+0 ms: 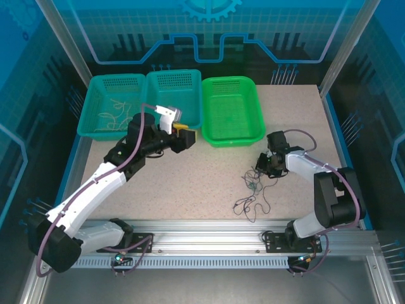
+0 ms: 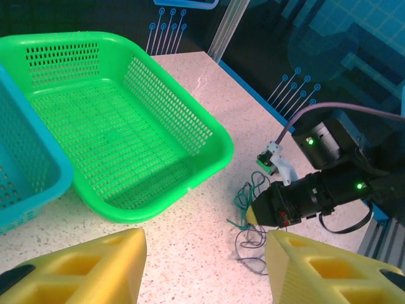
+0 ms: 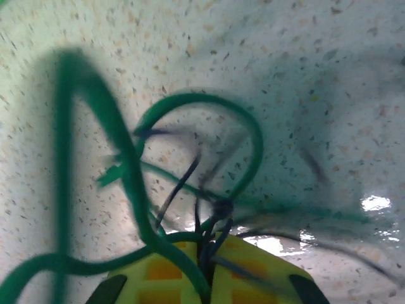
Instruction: Untangle the cables
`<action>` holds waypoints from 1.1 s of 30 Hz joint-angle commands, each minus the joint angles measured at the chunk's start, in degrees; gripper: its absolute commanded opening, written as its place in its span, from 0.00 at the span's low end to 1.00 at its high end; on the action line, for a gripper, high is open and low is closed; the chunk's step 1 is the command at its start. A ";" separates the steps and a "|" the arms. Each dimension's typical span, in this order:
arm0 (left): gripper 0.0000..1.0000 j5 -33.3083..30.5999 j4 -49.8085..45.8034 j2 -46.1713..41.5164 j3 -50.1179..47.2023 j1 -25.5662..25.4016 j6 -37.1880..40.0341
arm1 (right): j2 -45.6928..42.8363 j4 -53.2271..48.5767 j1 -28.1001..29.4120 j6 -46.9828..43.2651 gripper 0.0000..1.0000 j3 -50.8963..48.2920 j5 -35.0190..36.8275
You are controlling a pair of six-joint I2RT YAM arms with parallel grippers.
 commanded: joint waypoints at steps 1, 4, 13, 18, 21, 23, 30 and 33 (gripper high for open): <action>0.57 4.11 -0.43 -0.71 0.95 -0.25 4.12 | -5.72 -0.03 -0.63 -3.63 0.00 1.17 0.96; 0.58 7.89 1.31 0.90 0.82 -1.42 4.91 | -11.74 -1.51 -0.57 -6.35 0.00 1.60 -0.52; 0.58 10.57 6.28 10.18 2.55 -9.23 6.66 | -24.26 0.74 2.84 -11.00 0.00 2.86 -13.81; 0.58 11.12 8.91 13.79 2.12 -9.95 6.65 | -26.20 1.36 3.46 -11.71 0.00 5.80 -20.33; 0.59 10.93 10.10 14.89 1.64 -9.90 7.38 | -26.39 0.71 4.62 -14.11 0.00 8.72 -23.73; 0.59 10.53 11.52 15.59 1.00 -9.91 8.35 | -26.30 0.40 5.44 -15.91 0.00 9.72 -26.31; 0.59 11.18 21.70 19.02 -3.50 -9.93 12.65 | -26.89 2.34 7.22 -17.08 0.00 10.93 -33.26; 0.61 16.04 25.99 21.95 -3.47 -9.94 11.15 | -27.33 3.10 7.64 -17.37 0.00 11.10 -34.86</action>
